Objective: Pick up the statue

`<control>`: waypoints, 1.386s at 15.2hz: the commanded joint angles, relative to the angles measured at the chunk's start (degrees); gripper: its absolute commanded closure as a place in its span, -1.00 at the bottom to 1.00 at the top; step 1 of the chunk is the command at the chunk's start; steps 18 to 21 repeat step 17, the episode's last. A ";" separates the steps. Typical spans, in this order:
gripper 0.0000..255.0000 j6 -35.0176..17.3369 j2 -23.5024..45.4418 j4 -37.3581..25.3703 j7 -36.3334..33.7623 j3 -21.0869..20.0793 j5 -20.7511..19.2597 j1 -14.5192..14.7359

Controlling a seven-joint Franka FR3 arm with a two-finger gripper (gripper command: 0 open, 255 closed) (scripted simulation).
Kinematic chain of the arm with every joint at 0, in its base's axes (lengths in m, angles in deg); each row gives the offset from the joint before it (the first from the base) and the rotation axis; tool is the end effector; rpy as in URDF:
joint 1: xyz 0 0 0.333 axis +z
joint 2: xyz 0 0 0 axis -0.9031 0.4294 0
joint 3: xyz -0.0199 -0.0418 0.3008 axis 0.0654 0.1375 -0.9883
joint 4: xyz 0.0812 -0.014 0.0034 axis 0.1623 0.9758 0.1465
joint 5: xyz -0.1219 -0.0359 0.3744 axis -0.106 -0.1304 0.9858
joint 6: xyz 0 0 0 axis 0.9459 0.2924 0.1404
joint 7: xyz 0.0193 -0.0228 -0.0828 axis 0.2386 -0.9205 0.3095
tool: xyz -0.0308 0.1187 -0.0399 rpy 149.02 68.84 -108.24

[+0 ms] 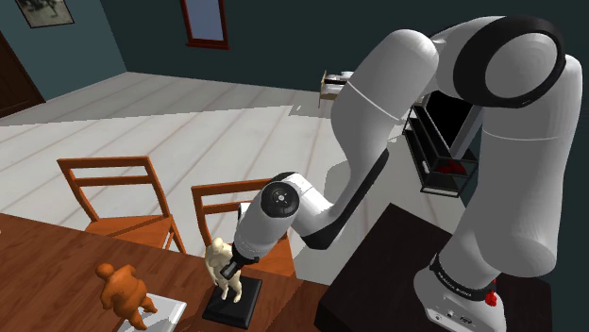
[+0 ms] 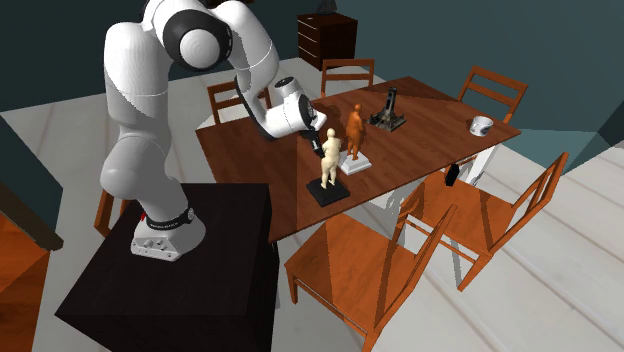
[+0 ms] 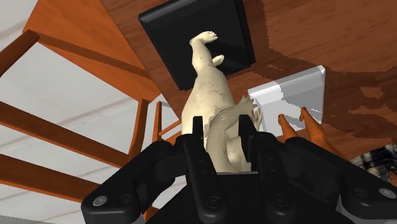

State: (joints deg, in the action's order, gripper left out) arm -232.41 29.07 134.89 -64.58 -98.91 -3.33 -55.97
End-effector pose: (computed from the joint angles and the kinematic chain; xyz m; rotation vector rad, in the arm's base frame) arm 0.4072 0.3380 0.1877 -2.9745 -0.2249 -0.5904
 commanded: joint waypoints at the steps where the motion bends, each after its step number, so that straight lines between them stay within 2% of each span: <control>1: 1.00 0.21 -0.64 0.35 1.39 -0.72 1.51 -0.60; 15: 1.00 3.95 -11.70 4.19 22.02 -12.72 26.16 -9.88; 21: 1.00 4.00 -11.83 4.22 22.26 -12.83 26.45 -9.95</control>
